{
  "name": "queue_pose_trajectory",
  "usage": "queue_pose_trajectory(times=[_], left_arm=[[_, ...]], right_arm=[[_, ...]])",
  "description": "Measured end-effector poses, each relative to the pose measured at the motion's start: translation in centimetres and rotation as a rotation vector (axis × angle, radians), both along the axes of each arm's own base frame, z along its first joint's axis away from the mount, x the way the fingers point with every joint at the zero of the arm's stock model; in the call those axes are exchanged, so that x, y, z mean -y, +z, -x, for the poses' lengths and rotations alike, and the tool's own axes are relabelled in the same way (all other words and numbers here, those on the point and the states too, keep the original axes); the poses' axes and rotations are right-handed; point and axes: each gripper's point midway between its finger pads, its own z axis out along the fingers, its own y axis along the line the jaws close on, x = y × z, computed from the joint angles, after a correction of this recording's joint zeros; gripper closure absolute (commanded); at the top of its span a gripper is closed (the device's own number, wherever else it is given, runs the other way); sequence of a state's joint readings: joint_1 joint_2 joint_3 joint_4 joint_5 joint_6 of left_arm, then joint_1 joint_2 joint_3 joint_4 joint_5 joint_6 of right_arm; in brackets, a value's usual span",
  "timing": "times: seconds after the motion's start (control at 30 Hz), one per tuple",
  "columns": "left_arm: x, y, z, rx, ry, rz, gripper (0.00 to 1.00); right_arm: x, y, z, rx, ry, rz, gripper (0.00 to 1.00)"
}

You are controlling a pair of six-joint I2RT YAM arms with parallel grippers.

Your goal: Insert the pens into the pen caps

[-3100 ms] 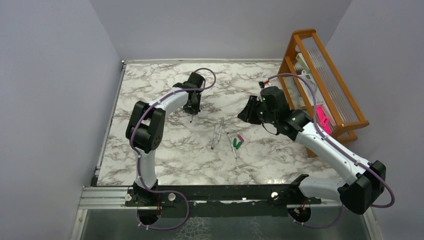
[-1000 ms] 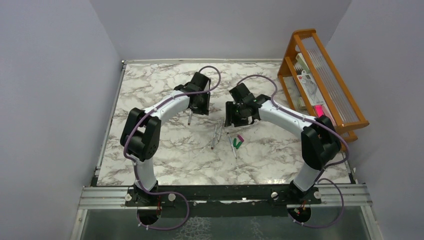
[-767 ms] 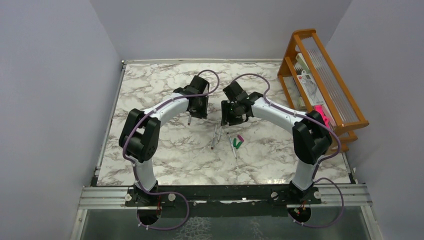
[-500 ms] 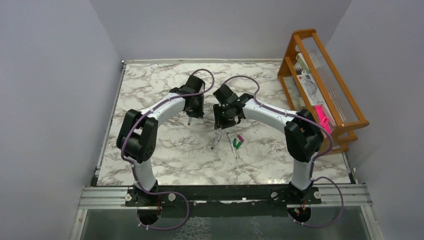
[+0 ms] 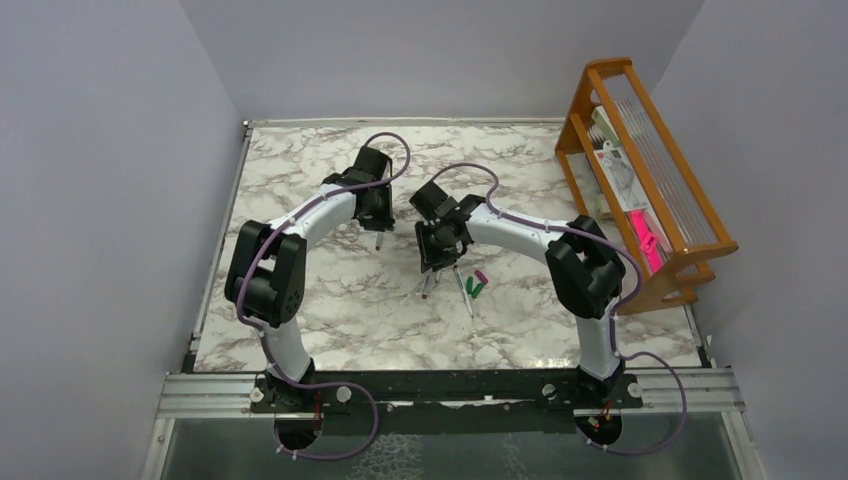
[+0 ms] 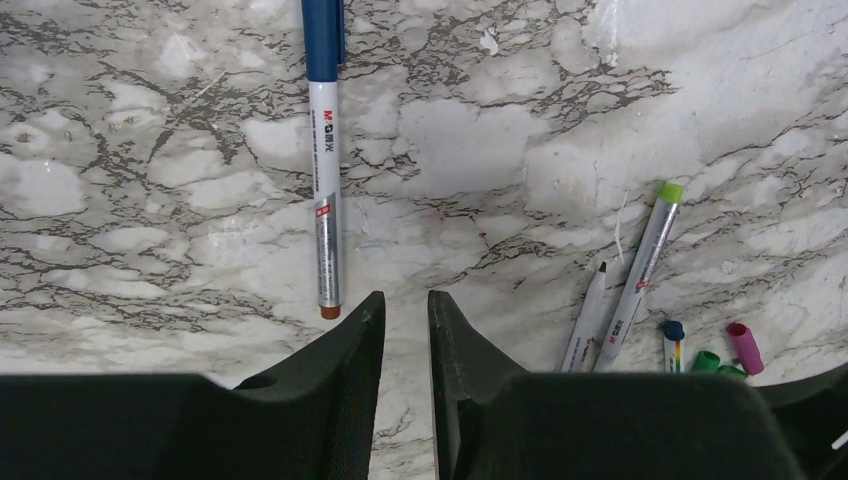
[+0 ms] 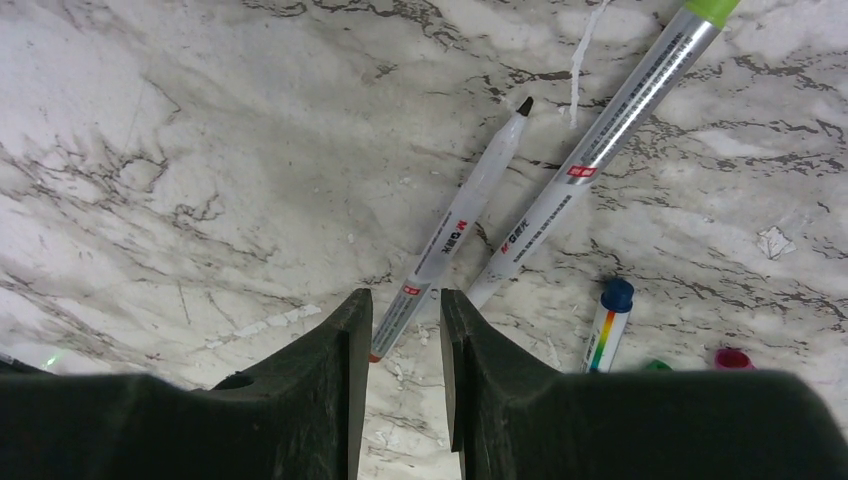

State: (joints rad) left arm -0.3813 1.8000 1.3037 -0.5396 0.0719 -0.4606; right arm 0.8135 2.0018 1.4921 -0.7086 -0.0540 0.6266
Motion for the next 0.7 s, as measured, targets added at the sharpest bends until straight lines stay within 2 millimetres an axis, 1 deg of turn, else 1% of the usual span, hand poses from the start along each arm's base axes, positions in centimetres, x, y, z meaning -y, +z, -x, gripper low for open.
queue_pose_trajectory(times=[0.47,0.53,0.6,0.7], left_arm=[[0.0,0.1,0.2,0.005,-0.003,0.007,0.76],[0.0,0.1,0.2,0.006,-0.003,0.007,0.76],[0.0,0.1,0.2,0.006,-0.004,0.007,0.76],[0.0,0.1,0.2,0.006,-0.004,0.007,0.76]], right_arm=[[0.1,-2.2,-0.1,-0.049,-0.002,0.059,0.69],[0.1,-2.3,-0.1,-0.051,-0.002,0.063,0.69],[0.1,-2.3,-0.2,-0.051,-0.003,0.068,0.71],[0.2,-2.4,-0.2,-0.052,-0.004,0.072,0.79]])
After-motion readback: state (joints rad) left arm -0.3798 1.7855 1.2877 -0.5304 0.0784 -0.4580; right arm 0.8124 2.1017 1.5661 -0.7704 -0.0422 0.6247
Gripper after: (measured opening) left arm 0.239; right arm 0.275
